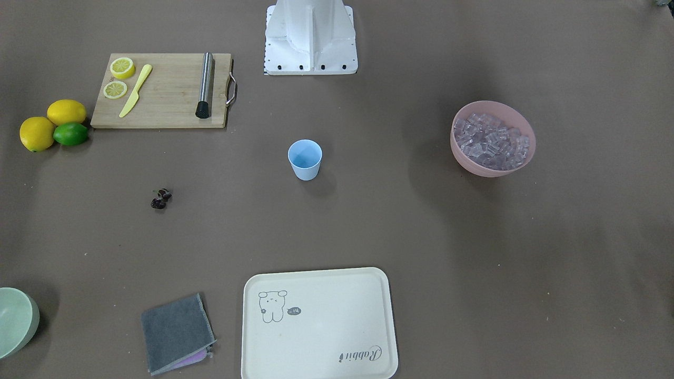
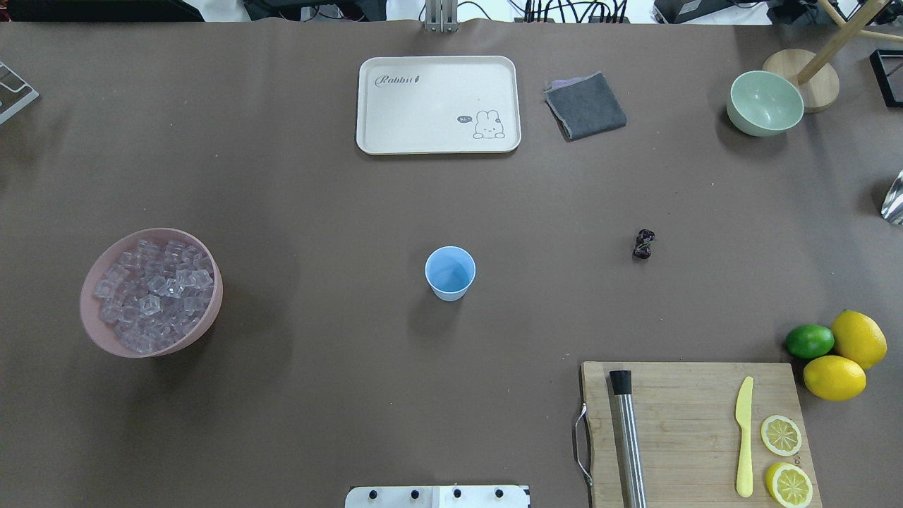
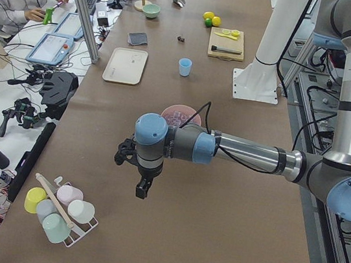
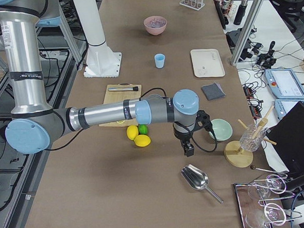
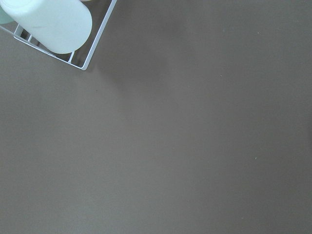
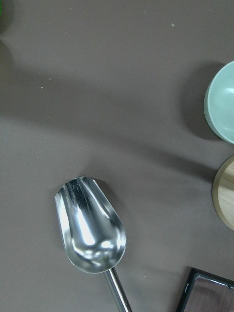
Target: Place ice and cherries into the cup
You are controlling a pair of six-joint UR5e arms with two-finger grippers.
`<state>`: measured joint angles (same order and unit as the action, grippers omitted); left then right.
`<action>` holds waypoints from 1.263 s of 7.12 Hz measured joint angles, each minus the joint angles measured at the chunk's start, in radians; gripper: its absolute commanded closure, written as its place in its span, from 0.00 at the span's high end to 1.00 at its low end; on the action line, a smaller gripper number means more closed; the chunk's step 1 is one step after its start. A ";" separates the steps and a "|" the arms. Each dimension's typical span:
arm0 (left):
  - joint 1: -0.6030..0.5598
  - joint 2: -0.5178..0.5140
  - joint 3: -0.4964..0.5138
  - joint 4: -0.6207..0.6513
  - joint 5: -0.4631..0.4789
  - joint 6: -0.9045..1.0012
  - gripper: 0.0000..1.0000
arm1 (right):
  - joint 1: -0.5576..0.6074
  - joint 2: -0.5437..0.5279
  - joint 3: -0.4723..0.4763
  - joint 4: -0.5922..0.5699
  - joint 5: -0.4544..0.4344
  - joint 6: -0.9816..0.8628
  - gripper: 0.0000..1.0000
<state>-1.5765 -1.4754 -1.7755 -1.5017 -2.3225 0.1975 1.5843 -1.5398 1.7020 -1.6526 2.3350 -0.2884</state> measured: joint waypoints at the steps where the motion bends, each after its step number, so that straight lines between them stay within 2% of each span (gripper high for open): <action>1: 0.000 0.001 -0.001 0.000 0.000 0.001 0.98 | 0.001 -0.004 0.005 -0.002 -0.004 -0.004 1.00; 9: 0.033 -0.017 -0.026 -0.003 -0.002 -0.050 0.96 | 0.000 -0.024 0.018 -0.001 -0.006 -0.006 1.00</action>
<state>-1.5437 -1.4926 -1.8019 -1.5046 -2.3244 0.1474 1.5846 -1.5638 1.7203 -1.6532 2.3289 -0.2945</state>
